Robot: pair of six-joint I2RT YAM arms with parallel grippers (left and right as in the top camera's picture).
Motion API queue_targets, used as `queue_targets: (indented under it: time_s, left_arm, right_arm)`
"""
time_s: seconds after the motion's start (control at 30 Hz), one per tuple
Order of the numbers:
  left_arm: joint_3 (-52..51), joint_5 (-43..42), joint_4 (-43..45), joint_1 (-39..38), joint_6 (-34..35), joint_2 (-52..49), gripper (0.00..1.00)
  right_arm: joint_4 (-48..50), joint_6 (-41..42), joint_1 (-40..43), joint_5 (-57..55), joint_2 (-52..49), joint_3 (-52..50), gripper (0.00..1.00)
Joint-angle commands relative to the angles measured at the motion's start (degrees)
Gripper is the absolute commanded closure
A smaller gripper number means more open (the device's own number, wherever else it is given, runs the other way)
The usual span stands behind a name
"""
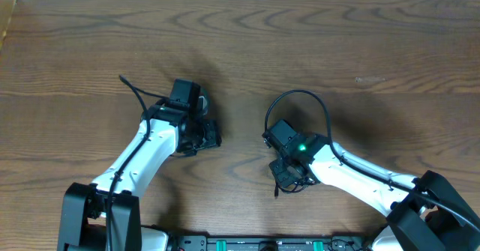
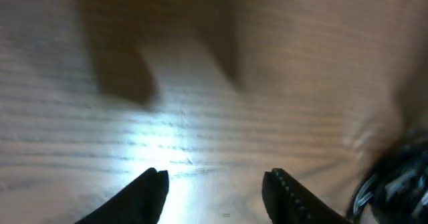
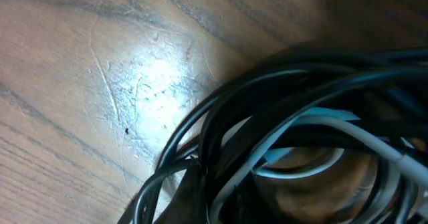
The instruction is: Untangle cables
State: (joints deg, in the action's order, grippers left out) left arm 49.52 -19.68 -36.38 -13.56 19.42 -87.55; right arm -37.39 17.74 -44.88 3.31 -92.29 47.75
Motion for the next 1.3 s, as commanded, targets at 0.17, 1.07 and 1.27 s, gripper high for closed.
queue_targets:
  time_s: [0.17, 1.07, 1.27]
  left_arm:
    - [-0.11, -26.29, 0.26, 0.15, -2.89, 4.02, 0.50]
    - [-0.13, -38.34, 3.26, -2.58, 26.05, 12.70, 0.52]
    - [-0.13, -35.85, 7.65, -6.01, 33.20, 12.70, 0.55]
  right_arm:
    - [4.50, -1.70, 8.63, 21.55, 5.05, 1.33, 0.99]
    - [18.75, -12.66, 25.83, 64.76, 7.52, 1.27, 0.99]
    - [19.23, -13.18, 25.83, 64.74, 7.52, 1.25, 0.99]
